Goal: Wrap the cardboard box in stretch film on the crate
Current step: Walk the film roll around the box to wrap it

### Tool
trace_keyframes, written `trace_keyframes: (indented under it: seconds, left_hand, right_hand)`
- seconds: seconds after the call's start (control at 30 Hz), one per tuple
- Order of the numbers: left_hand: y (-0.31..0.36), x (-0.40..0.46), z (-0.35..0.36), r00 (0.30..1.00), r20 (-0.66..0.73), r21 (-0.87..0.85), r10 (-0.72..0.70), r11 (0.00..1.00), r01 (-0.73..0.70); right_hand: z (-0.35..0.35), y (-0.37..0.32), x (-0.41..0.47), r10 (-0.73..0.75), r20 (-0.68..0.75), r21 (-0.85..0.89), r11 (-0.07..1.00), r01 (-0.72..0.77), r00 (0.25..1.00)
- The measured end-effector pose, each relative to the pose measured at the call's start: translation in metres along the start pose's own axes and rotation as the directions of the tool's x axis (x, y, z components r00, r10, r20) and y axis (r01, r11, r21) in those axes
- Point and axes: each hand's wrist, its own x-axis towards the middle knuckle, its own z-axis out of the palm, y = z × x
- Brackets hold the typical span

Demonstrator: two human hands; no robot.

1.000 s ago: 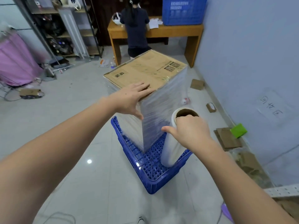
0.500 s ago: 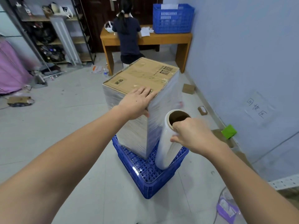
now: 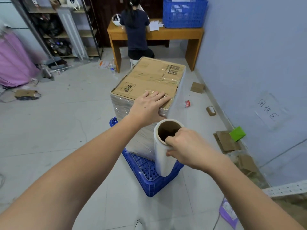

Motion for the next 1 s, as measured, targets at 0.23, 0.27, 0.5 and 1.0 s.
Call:
trace_keyframes:
  seconds: [0.23, 0.27, 0.5, 1.0]
  left_hand:
    - [0.001, -0.005, -0.007, 0.997, 0.062, 0.019, -0.034, 0.999, 0.033]
    - [0.001, -0.004, -0.008, 0.997, 0.076, 0.014, -0.034, 0.999, 0.033]
    - [-0.021, -0.007, -0.027, 0.983, 0.166, -0.188, 0.078, 0.981, -0.046]
    - [-0.091, 0.021, -0.017, 0.856, 0.278, -0.145, 0.436, 0.9, -0.411]
  right_hand:
    - [0.006, -0.01, -0.007, 0.071, -0.126, -0.053, 0.996, -0.078, 0.99]
    - [0.007, -0.01, -0.008, 0.082, -0.124, -0.072, 0.993, -0.092, 0.989]
    - [0.0, -0.02, -0.018, 0.268, -0.06, -0.084, 0.958, -0.273, 0.962]
    - [0.023, -0.08, 0.029, 0.781, -0.14, -0.016, 0.613, -0.79, 0.609]
